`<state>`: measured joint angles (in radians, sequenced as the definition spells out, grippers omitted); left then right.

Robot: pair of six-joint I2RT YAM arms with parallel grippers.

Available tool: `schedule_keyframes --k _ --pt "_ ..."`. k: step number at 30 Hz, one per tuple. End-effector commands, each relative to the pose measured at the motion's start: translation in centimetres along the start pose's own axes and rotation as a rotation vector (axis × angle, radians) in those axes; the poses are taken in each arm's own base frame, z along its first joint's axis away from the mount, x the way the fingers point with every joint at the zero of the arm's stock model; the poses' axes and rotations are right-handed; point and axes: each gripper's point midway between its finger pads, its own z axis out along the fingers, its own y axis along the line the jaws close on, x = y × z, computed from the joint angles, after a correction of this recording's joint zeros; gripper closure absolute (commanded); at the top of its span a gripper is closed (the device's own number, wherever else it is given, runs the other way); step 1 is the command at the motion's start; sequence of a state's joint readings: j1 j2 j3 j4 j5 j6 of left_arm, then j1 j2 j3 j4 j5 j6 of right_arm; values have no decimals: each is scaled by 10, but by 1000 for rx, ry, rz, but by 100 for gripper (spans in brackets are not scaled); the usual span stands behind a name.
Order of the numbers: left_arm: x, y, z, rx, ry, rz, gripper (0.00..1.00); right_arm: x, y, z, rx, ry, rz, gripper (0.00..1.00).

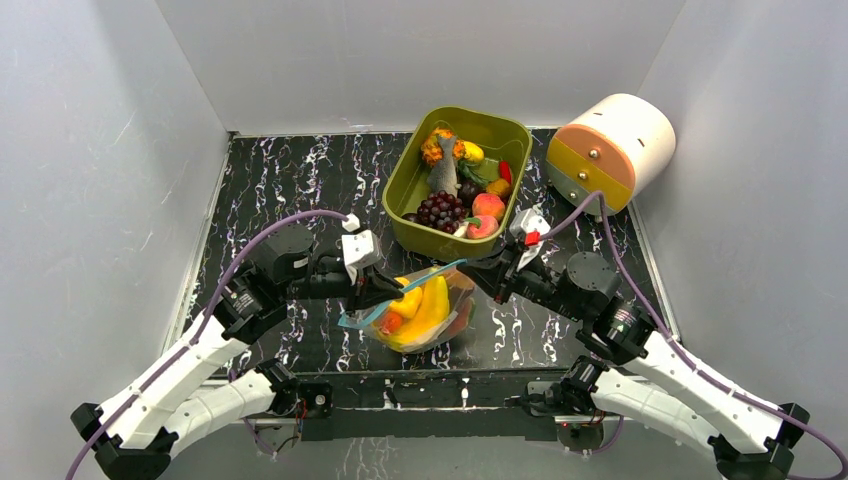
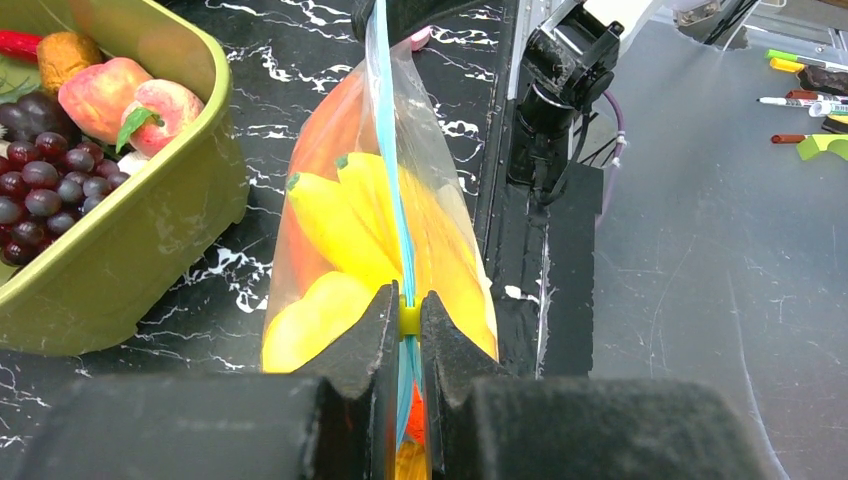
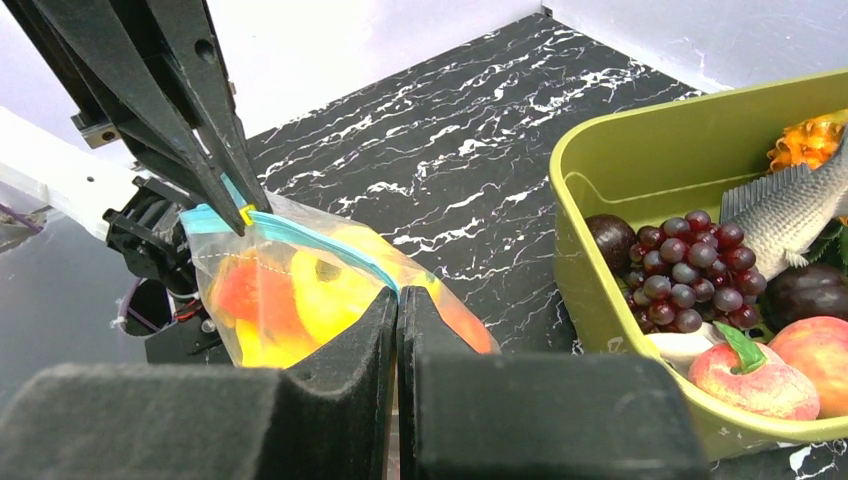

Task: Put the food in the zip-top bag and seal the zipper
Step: Zip the zipper food storage bag at the center of the board.

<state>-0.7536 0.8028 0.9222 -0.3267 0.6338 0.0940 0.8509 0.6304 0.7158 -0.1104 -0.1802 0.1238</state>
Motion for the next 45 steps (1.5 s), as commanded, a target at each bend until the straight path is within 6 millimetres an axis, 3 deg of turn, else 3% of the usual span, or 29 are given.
schedule_keyframes --k 1,4,8,10,15,18,25,35,37,43,45 --pt "5 -9 -11 9 9 -6 100 -16 -21 -5 113 -68 -34 100" --pt "4 -9 -11 11 6 -3 100 -11 -8 -4 29 -41 -87 99" --pt "3 -11 -10 26 6 9 100 -11 13 -6 -105 2 -164 68" --pt "2 -11 -10 31 2 11 100 -13 21 -8 -163 23 -204 57" --pt "-2 -13 -8 44 -12 14 100 -14 35 -3 -273 80 -272 37" --pt "-1 -12 -8 46 -13 10 100 -14 46 4 -362 108 -289 32" --pt "-1 -13 -7 47 -14 6 100 -5 59 20 -488 103 -320 44" --pt "-3 -12 -5 56 -10 13 100 9 58 35 -513 144 -296 51" --pt "-3 -12 -5 56 -9 14 100 11 55 35 -493 149 -298 57" --pt "1 -12 -6 56 3 8 100 6 45 31 -409 127 -293 97" --pt "1 -13 -7 51 2 9 100 5 42 30 -382 123 -280 100"
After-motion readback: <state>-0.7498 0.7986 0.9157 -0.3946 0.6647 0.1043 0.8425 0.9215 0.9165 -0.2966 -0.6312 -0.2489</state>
